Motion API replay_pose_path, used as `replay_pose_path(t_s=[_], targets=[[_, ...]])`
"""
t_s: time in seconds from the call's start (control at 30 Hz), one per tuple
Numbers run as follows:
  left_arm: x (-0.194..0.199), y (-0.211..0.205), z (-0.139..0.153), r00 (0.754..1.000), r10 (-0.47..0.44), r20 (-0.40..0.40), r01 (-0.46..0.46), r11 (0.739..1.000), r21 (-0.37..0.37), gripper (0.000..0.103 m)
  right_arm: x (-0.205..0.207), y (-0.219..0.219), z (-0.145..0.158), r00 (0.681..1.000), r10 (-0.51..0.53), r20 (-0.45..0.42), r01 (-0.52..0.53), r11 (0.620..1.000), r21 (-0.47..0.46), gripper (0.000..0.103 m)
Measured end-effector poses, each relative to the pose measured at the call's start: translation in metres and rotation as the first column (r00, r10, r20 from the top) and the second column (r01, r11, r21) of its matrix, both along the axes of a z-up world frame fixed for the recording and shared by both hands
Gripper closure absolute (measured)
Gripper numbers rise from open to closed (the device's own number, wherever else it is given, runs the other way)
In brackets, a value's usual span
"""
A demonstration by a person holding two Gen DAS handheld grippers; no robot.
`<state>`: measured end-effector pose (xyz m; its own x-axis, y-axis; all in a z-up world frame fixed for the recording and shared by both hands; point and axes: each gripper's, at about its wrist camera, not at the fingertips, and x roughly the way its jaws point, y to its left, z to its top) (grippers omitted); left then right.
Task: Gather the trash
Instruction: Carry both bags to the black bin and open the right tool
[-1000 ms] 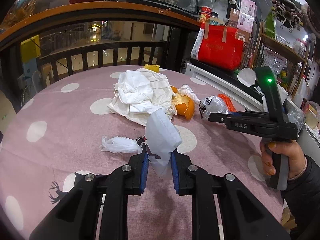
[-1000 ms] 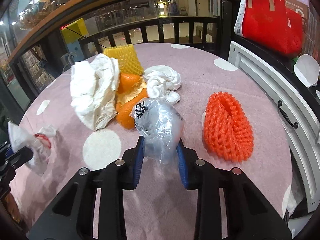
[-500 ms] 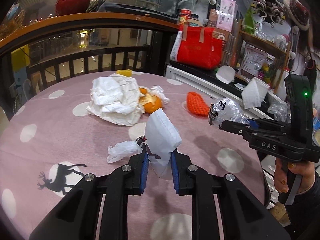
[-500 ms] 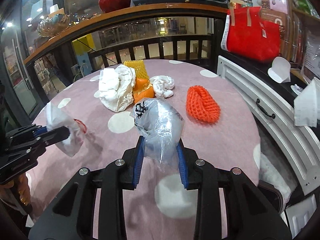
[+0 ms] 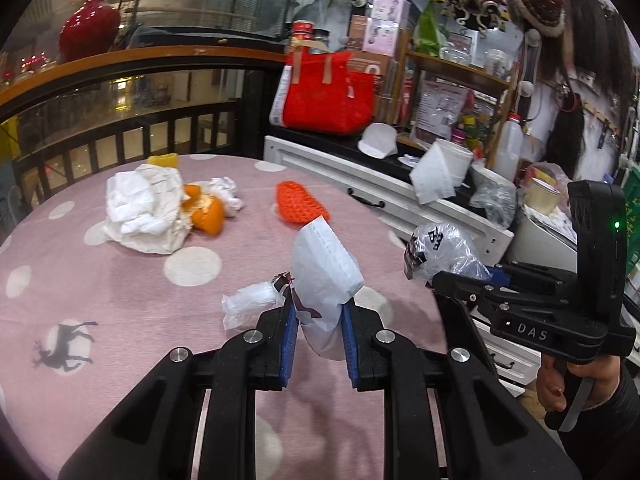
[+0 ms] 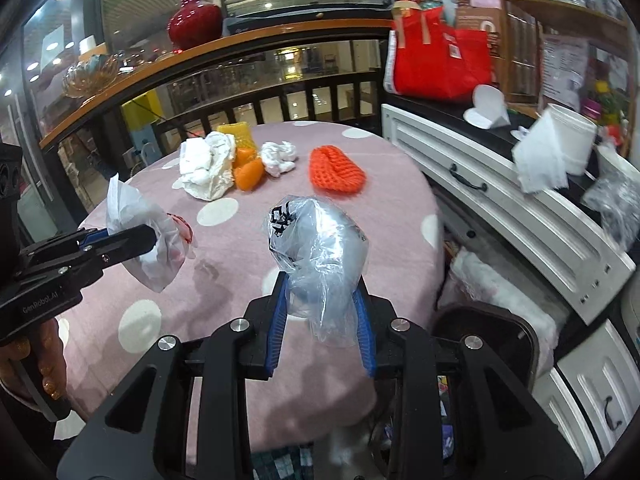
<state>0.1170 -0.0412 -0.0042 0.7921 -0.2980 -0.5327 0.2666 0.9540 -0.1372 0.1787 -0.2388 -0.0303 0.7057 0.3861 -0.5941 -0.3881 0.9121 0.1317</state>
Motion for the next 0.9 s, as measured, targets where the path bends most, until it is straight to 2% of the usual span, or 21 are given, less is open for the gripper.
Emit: replay_pose_path(t_s=[0.23, 0.37, 0.5, 0.87, 0.9], targets=[[-0.010, -0.040, 0.005, 0.995, -0.098, 0.027, 0.098, 0.995, 0.005, 0.083, -0.021, -0.061, -0.011, 0.987, -0.157, -0.019, 0.157, 0.988, 0.007, 0.072], [-0.014, -0.067, 0.010, 0.986, -0.163, 0.044, 0.162, 0.987, 0.015, 0.083, -0.022, -0.101, -0.033, 0.954, -0.289, -0.077, 0.288, 0.957, -0.020, 0.072], [-0.017, -0.091, 0.012, 0.973, -0.224, 0.056, 0.222, 0.974, 0.032, 0.083, -0.017, -0.129, -0.065, 0.915, -0.370, -0.159, 0.367, 0.929, -0.051, 0.072], [-0.024, -0.149, 0.003, 0.931, -0.363, 0.038, 0.361, 0.931, 0.048, 0.083, 0.014, -0.139, -0.168, 0.824, -0.424, -0.376, 0.395, 0.905, -0.155, 0.071], [-0.023, -0.152, 0.001, 0.928, -0.371, 0.030, 0.370, 0.928, 0.047, 0.083, 0.015, -0.138, -0.178, 0.814, -0.434, -0.386, 0.399, 0.901, -0.170, 0.066]])
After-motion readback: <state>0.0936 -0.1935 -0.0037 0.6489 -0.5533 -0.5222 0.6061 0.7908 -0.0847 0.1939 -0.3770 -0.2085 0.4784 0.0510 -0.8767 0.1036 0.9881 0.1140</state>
